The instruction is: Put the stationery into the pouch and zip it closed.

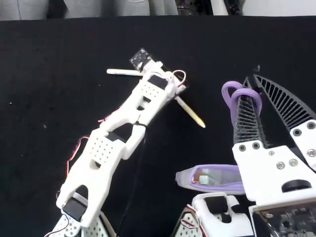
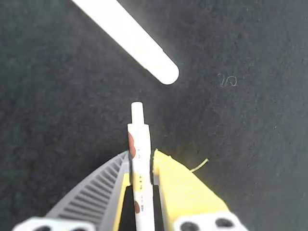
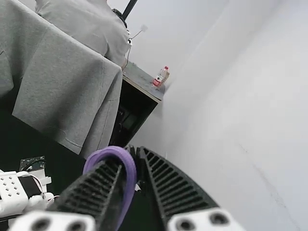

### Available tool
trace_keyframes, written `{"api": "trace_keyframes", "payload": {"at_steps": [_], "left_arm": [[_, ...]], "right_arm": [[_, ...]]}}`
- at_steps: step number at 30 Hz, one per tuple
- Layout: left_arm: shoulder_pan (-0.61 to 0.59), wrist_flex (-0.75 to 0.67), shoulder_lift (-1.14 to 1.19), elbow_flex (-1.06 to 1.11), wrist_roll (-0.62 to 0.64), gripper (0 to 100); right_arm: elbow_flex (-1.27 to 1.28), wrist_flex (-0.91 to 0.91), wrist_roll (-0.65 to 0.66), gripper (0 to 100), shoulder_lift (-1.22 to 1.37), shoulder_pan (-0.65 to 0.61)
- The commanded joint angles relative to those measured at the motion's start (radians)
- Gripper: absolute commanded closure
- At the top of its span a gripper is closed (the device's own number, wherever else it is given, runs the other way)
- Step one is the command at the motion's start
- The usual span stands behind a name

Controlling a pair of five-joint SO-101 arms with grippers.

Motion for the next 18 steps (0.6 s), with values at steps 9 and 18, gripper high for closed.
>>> {"api": "trace_keyframes", "payload": {"at_steps": [9,18], "left_arm": [[0.001,0.637,-0.285,-0.547,-0.060,97],[-0.021,0.870,-0.404,-0.983,-0.261,97]], "right_arm": [[0.004,-0.032,0.011,98.6,-0.027,-0.012],[0.008,-0.034,0.011,98.6,-0.024,-0.011]]}}
